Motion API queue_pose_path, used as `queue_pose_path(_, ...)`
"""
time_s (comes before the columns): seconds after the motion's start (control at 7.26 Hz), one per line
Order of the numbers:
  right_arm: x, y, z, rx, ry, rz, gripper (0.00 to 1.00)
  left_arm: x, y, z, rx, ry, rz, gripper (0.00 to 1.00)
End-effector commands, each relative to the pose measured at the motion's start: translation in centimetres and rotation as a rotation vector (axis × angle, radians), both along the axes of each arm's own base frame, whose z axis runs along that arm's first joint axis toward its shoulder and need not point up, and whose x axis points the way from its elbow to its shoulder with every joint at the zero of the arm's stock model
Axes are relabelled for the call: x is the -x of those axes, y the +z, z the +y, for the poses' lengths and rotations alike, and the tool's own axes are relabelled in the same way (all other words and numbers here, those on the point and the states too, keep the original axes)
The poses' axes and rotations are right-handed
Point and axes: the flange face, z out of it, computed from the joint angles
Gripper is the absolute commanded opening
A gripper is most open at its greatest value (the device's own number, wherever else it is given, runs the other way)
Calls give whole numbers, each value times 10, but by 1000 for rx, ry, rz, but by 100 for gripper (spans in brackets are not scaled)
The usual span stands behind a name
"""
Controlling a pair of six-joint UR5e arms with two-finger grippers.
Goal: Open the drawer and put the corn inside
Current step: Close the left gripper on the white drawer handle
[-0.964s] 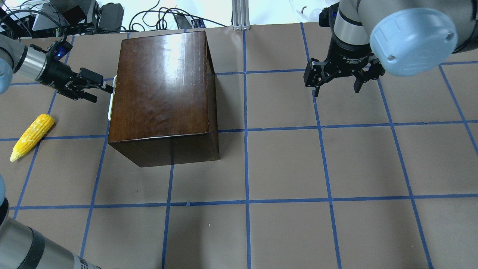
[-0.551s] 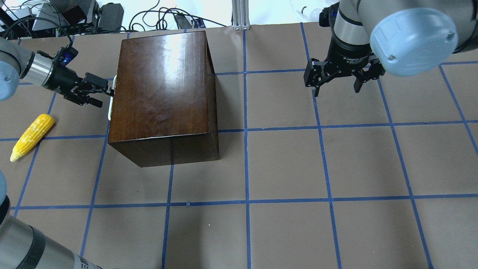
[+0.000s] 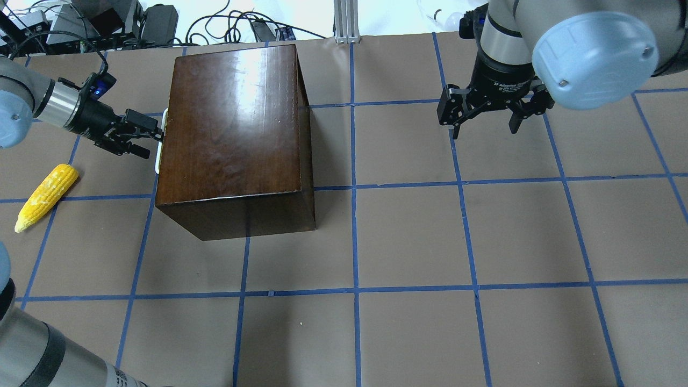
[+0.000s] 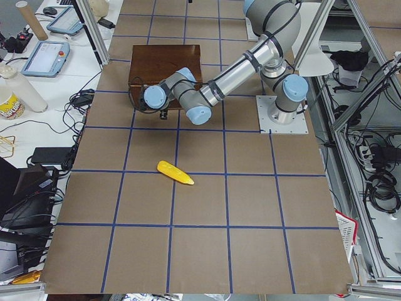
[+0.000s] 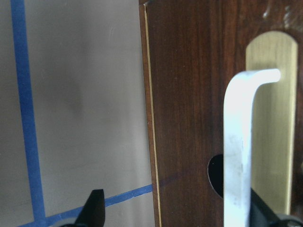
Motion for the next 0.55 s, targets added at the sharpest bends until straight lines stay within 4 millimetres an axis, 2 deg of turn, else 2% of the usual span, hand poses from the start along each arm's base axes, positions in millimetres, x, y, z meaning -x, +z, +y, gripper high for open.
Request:
queue_pose_path(0.0, 0, 0, 0, 0, 0, 0, 100, -5, -1, -2, -4, -10, -27, 100)
queue_pose_path(0.41, 0, 0, 0, 0, 0, 0, 100, -12, 0, -3, 2, -27, -46, 100)
